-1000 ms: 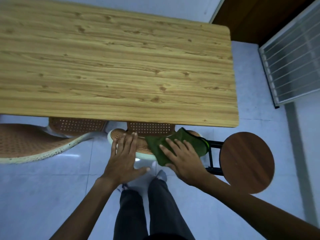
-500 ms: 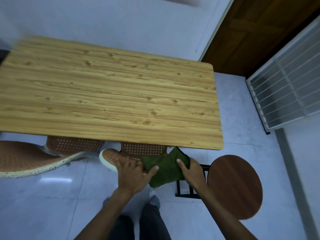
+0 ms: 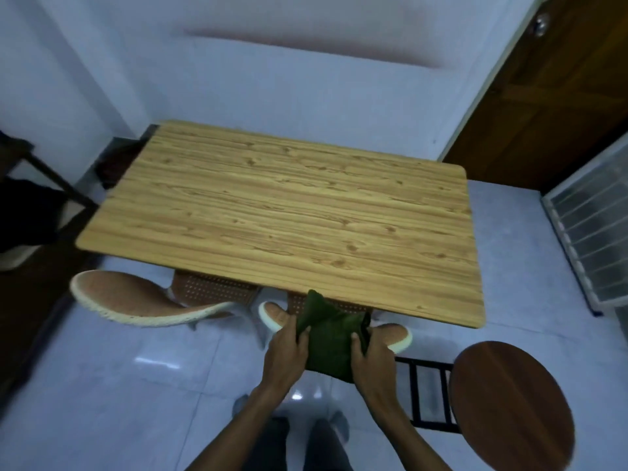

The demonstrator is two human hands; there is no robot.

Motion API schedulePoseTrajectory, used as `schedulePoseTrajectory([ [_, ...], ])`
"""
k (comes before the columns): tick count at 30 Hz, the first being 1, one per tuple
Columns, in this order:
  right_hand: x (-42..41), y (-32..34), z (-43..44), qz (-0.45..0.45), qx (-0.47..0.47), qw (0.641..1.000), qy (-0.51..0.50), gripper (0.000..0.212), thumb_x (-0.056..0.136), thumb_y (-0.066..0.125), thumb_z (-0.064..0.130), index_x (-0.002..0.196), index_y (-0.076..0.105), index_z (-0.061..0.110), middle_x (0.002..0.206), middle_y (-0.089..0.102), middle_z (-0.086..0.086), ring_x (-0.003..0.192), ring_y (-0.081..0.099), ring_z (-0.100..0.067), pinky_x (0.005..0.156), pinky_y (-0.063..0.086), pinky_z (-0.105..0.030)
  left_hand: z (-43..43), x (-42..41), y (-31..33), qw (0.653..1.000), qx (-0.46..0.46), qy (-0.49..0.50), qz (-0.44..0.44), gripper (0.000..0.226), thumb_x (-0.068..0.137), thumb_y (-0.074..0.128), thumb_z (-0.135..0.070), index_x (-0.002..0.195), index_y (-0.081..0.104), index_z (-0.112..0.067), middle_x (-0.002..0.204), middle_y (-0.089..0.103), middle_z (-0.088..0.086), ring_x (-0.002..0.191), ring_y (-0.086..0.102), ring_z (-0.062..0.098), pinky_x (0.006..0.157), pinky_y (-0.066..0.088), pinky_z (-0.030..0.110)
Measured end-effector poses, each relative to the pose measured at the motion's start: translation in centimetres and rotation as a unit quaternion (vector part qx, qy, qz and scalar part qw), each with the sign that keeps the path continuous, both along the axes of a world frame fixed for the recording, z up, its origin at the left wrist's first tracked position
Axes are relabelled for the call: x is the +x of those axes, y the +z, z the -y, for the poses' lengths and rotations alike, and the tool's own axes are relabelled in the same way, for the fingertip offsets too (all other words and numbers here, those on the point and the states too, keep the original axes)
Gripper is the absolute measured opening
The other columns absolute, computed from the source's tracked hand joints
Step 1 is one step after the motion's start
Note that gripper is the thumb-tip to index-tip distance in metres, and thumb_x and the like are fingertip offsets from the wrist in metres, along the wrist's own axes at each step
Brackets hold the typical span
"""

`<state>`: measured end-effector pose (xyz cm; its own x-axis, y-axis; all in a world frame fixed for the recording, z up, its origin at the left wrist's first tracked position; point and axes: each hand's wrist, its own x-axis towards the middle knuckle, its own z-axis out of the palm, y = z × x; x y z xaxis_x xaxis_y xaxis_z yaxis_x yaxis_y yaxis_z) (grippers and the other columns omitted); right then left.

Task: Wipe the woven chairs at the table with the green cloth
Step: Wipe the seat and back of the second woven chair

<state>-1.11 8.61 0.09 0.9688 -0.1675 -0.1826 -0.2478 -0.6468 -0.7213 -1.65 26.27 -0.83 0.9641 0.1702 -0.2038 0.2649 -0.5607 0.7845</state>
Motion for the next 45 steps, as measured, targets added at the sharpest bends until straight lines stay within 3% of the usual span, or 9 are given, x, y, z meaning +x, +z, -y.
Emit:
schedulePoseTrajectory([
  [4, 0.1, 1.4, -5.3, 0.013, 0.063, 0.998, 0.017, 0.004, 0.101, 0.055, 0.023, 0.1, 0.052, 0.02, 0.081, 0.06, 0.006, 0.071, 0.056, -0.003, 0.058, 0.04, -0.015, -5.7, -0.9, 1.1, 0.999, -0.002, 0.037, 0.019, 0.038, 0.097, 0.037, -0.045, 0.125, 0.049, -0.023, 0.09, 0.069, 0.006, 0.083, 0.066, 0.021, 0.069, 0.056, 0.044],
  [13, -0.2, 1.1, -22.8, 0.001, 0.159, 0.987, -0.011, 0.02, 0.103, 0.048, 0.035, 0.118, 0.051, 0.022, 0.102, 0.064, 0.008, 0.091, 0.062, -0.009, 0.074, 0.05, -0.032, -23.0, -0.5, 1.8, 0.995, -0.04, 0.057, 0.07, 0.003, 0.103, 0.046, -0.026, 0.105, 0.049, -0.027, 0.088, 0.065, -0.004, 0.08, 0.062, 0.004, 0.068, 0.054, 0.039],
  [19, -1.7, 0.7, -35.3, -0.01, 0.099, 0.995, -0.025, 0.028, 0.103, 0.043, 0.039, 0.124, 0.046, 0.021, 0.111, 0.064, -0.005, 0.103, 0.064, -0.03, 0.082, 0.052, -0.038, -35.1, -0.4, 2.3, 0.996, 0.007, 0.025, 0.085, 0.009, 0.103, 0.044, -0.032, 0.11, 0.047, -0.028, 0.094, 0.066, 0.006, 0.084, 0.064, 0.019, 0.069, 0.052, 0.04],
  [26, -2.4, 0.8, -42.2, 0.011, 0.086, 0.996, 0.015, 0.017, 0.103, 0.048, 0.031, 0.118, 0.04, 0.032, 0.108, 0.067, -0.003, 0.094, 0.066, -0.027, 0.07, 0.051, -0.037, -42.7, -0.2, 0.9, 0.995, 0.078, 0.013, 0.059, 0.026, 0.102, 0.041, -0.039, 0.122, 0.048, -0.024, 0.104, 0.07, 0.011, 0.085, 0.066, 0.031, 0.068, 0.056, 0.043],
  [33, -1.5, 0.6, -44.3, -0.007, -0.033, 0.998, 0.048, 0.04, 0.093, 0.063, 0.036, 0.124, 0.043, 0.022, 0.114, 0.062, -0.004, 0.097, 0.063, -0.025, 0.067, 0.048, -0.034, -45.7, 1.0, 0.8, 0.984, 0.163, -0.011, 0.068, 0.028, 0.101, 0.046, -0.041, 0.118, 0.052, -0.021, 0.093, 0.07, 0.006, 0.069, 0.065, 0.026, 0.056, 0.053, 0.037],
  [35, -1.1, 0.1, -44.8, 0.022, -0.17, 0.982, 0.082, 0.059, 0.083, 0.071, 0.04, 0.132, 0.047, 0.017, 0.125, 0.055, -0.008, 0.11, 0.055, -0.028, 0.08, 0.051, -0.041, -46.6, 1.3, 0.7, 0.977, 0.201, -0.035, 0.064, 0.022, 0.098, 0.054, -0.033, 0.114, 0.056, -0.018, 0.091, 0.07, 0.005, 0.065, 0.063, 0.02, 0.051, 0.044, 0.027],
  [38, -0.9, -1.4, -46.3, 0.08, -0.217, 0.942, 0.243, 0.066, 0.08, 0.073, 0.04, 0.137, 0.05, 0.017, 0.139, 0.051, -0.013, 0.132, 0.044, -0.035, 0.105, 0.042, -0.054, -48.2, 1.5, -0.1, 0.972, 0.222, -0.061, 0.051, 0.019, 0.096, 0.06, -0.026, 0.113, 0.058, -0.018, 0.09, 0.07, 0.005, 0.068, 0.062, 0.016, 0.053, 0.042, 0.022],
  [41, -0.1, -3.8, -47.4, 0.077, -0.227, 0.88, 0.411, 0.068, 0.082, 0.071, 0.033, 0.145, 0.044, 0.027, 0.146, 0.051, -0.014, 0.132, 0.05, -0.036, 0.104, 0.046, -0.053, -49.3, 1.4, -0.4, 0.97, 0.227, -0.081, 0.028, 0.023, 0.095, 0.062, -0.026, 0.116, 0.06, -0.017, 0.091, 0.069, 0.007, 0.071, 0.064, 0.021, 0.054, 0.051, 0.029],
  [45, 2.0, -5.0, -49.7, 0.041, -0.262, 0.84, 0.473, 0.093, 0.073, 0.078, 0.029, 0.153, 0.031, 0.032, 0.15, 0.049, -0.008, 0.119, 0.061, -0.034, 0.094, 0.052, -0.045, -52.1, 2.1, -0.6, 0.966, 0.24, -0.097, 0.008, 0.023, 0.092, 0.065, -0.028, 0.111, 0.06, -0.016, 0.091, 0.064, 0.007, 0.073, 0.06, 0.021, 0.056, 0.051, 0.032],
])
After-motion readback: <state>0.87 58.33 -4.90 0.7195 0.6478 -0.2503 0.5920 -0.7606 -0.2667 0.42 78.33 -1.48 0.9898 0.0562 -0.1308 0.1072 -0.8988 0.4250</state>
